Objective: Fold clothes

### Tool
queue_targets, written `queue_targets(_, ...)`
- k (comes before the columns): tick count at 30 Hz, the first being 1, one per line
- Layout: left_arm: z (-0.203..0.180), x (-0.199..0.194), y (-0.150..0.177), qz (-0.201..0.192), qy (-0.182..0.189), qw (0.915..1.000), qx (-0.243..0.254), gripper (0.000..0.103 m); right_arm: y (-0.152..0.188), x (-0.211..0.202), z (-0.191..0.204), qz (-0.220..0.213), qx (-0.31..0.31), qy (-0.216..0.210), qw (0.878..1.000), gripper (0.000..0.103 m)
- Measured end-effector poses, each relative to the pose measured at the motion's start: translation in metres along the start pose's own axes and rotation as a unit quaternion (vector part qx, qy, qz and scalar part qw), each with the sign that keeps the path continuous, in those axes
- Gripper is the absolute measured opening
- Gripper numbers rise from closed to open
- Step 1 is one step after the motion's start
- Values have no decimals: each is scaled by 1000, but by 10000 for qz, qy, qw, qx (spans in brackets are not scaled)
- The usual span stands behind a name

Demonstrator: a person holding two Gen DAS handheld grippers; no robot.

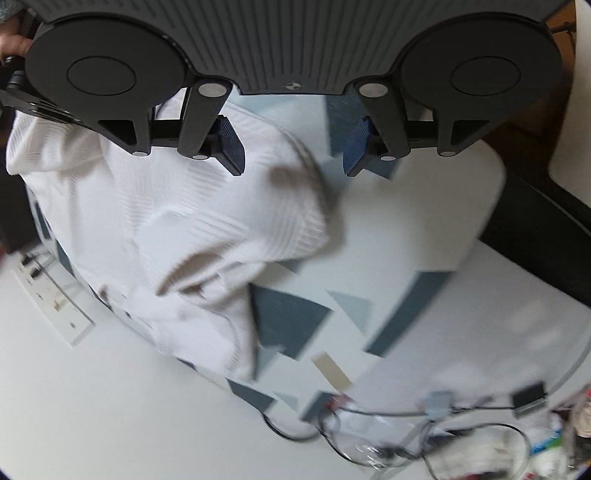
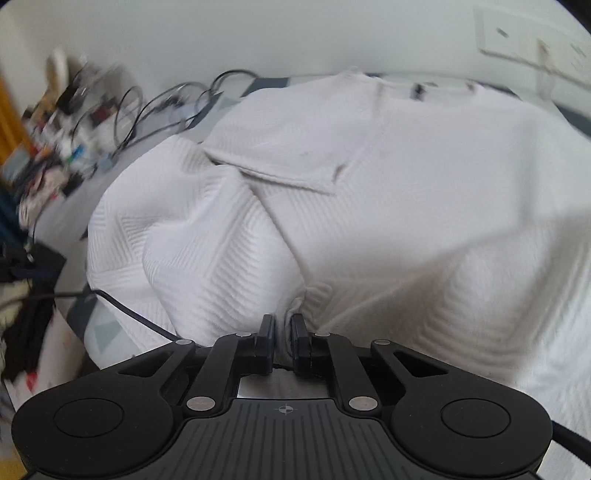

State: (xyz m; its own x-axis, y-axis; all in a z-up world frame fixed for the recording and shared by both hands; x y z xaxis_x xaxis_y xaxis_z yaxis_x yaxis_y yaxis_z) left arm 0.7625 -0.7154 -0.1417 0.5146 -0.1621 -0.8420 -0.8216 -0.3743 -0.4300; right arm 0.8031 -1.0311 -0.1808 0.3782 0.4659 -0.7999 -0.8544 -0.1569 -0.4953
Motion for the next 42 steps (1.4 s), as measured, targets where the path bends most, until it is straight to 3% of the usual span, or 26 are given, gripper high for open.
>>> queue_targets(4, -1, -4, 5, 1, 212, 9997, 149, 65, 1, -5, 5, 390, 79, 21, 9992, 15)
queue_targets(8, 13, -7, 14, 111, 184, 9997, -65, 66, -31, -3, 29, 287, -349, 316, 9985, 43)
queue_targets(9, 16, -7, 17, 150, 167, 9997, -116, 66, -43, -1, 36, 122, -410, 311, 9986, 57)
queue_targets(12, 22, -14, 22, 79, 109, 9999, -79, 66, -75, 16, 56, -276, -337, 268, 9987, 73)
queue_targets(14, 28, -19, 26, 65, 85, 9999, -117, 66, -88, 36, 63, -288, -245, 287, 9989, 80)
queue_targets(16, 38, -22, 28, 87, 67, 9997, -214, 66, -97, 56, 68, -220, -169, 326, 9991, 79)
queue_targets(17, 44, -24, 28, 82, 34, 9996, -285, 66, -98, 64, 70, -182, -167, 321, 9992, 70)
queue_targets(18, 51, -25, 28, 60, 1, 9993, -379, 66, -97, 70, 74, -155, -210, 245, 9994, 46)
queue_targets(19, 57, -26, 29, 38, -33, 9989, -474, 66, -94, 71, 80, -147, -326, 57, 9993, 34)
queue_targets(20, 64, -26, 29, 15, -60, 9982, -593, 66, -91, 71, 86, -127, -458, -130, 9988, 14)
queue_targets(21, 68, -27, 29, -10, -65, 9976, -686, 66, -87, 67, 92, -80, -657, -354, 9972, 9)
queue_targets(24, 73, -27, 27, -123, -75, 9969, -777, 65, -68, 51, 111, 260, -1551, -1093, 9815, 8)
queue_targets(27, 61, -21, 10, -273, -264, 9983, -450, 65, -48, 51, 117, 895, -2204, -1164, 9643, 8)
queue_targets(29, 47, -18, -12, -524, -319, 9979, -187, 65, -43, 55, 115, 1047, -2198, -1106, 9636, 10)
queue_targets(32, 19, -10, -50, -853, -377, 9951, 336, 66, -49, 49, 109, 1058, -1899, -1394, 9661, 30)
queue_targets(33, 7, -3, -61, -826, -290, 9941, 647, 66, -53, 43, 106, 1023, -1928, -1554, 9634, 31)
queue_targets(35, -18, 13, -82, -762, -108, 9889, 1274, 62, -67, 33, 93, 918, -1889, -1709, 9626, 32)
queue_targets(36, -30, 20, -92, -729, -17, 9847, 1586, 52, -78, 29, 80, 903, -1741, -1731, 9652, 32)
queue_targets(38, -53, 35, -104, -716, -167, 9733, 2175, 51, -107, 22, 49, 754, -1406, -1772, 9712, 33)
queue_targets(40, -70, 52, -113, -633, -364, 9688, 2370, 51, -141, 19, 13, 489, -1052, -1688, 9788, 35)
queue_targets(42, -84, 75, -116, -318, -150, 9696, 2421, 51, -179, 27, -25, 209, -607, -1435, 9876, 41)
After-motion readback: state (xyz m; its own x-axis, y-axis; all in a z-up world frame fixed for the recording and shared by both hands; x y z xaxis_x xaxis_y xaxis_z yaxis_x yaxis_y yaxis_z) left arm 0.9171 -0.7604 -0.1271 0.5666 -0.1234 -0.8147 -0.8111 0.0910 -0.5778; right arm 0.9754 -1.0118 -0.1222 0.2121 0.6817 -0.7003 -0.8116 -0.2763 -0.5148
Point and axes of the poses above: each gripper's, at about its wrist camera, not at the fingertips, and x roughly the way its jaws point, z to its left, y to its underside, the point moved 5 cm from there along x, roughly the way its jaws point, and after that the axes turned 3 degrees about z, right-handed, at the moved point
